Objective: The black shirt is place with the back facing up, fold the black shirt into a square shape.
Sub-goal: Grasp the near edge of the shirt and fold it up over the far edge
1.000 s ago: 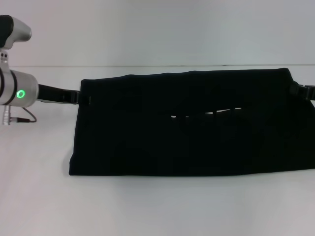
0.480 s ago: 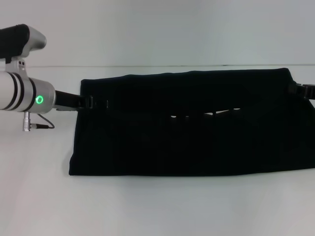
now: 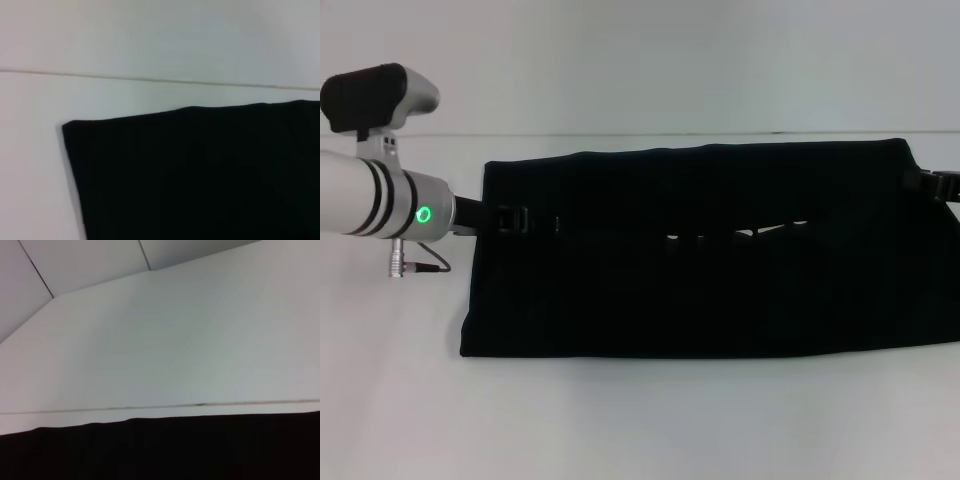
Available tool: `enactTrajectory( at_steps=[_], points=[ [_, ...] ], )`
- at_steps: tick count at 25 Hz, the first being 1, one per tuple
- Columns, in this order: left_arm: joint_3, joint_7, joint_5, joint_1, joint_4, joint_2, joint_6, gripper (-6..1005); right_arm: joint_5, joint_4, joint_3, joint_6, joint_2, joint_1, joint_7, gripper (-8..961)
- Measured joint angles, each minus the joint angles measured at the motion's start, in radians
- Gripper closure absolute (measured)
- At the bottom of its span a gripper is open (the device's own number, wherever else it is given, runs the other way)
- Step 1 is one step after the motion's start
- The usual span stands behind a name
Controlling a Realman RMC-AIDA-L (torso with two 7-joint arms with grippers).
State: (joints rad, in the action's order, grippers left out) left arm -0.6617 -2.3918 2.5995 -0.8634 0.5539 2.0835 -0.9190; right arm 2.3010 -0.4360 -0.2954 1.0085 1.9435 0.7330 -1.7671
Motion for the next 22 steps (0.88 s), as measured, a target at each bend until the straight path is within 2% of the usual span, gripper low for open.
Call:
enactTrajectory(
  at_steps=[22],
  points=[
    [-0.071,0.020,-0.004,-0.001,0.019,0.014,0.009,209,0.002,-0.001,-0.001,-0.001,0.002,-0.006,0.000,908]
  ],
)
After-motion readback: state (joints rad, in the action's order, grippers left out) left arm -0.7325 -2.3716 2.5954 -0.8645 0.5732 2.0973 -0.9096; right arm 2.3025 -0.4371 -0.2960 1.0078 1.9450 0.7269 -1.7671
